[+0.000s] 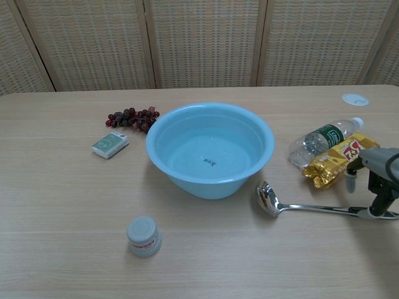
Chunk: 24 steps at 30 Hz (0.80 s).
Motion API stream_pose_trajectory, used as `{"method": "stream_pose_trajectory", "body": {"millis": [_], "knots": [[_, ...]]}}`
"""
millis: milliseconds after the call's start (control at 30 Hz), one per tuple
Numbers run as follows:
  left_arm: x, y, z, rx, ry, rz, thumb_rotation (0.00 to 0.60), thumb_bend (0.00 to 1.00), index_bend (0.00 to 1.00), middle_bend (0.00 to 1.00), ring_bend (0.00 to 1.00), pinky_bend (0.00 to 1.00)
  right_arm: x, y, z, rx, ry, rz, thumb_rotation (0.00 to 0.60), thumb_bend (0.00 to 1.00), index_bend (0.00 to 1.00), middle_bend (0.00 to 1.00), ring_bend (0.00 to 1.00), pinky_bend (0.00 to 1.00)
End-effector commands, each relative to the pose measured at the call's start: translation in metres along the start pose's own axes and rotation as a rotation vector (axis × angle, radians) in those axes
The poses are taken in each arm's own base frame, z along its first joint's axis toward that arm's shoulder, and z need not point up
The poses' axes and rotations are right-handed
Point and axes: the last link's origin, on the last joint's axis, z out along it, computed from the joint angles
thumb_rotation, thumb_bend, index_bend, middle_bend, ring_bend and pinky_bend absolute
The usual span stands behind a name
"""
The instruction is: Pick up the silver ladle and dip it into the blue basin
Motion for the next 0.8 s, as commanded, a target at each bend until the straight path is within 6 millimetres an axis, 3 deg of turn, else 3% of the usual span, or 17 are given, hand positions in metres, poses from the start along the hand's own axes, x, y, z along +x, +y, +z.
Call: {"method": "stream_pose_trajectory", "body": {"millis": [33, 267, 800], "knots": [[0.000, 0.000, 0.000, 0.000, 0.000, 0.001, 0.600, 0.00, 0.00, 0.00, 0.00, 0.00, -0.003, -0.001, 0.002, 0.002, 0.002, 0.002, 0.600, 0.23, 0.45, 1.00, 0.97, 1.00], [0.000, -0.001, -0.001, 0.003, 0.003, 0.000, 0.600, 0.00, 0.00, 0.00, 0.00, 0.00, -0.011, 0.000, 0.005, -0.004, -0.002, 0.005, 0.600, 0.30, 0.47, 1.00, 0.97, 1.00], [0.000, 0.000, -0.001, 0.005, 0.001, 0.004, 0.600, 0.00, 0.00, 0.00, 0.00, 0.00, -0.023, 0.006, 0.008, -0.011, -0.024, 0.031, 0.600, 0.30, 0.49, 1.00, 0.97, 1.00]]}}
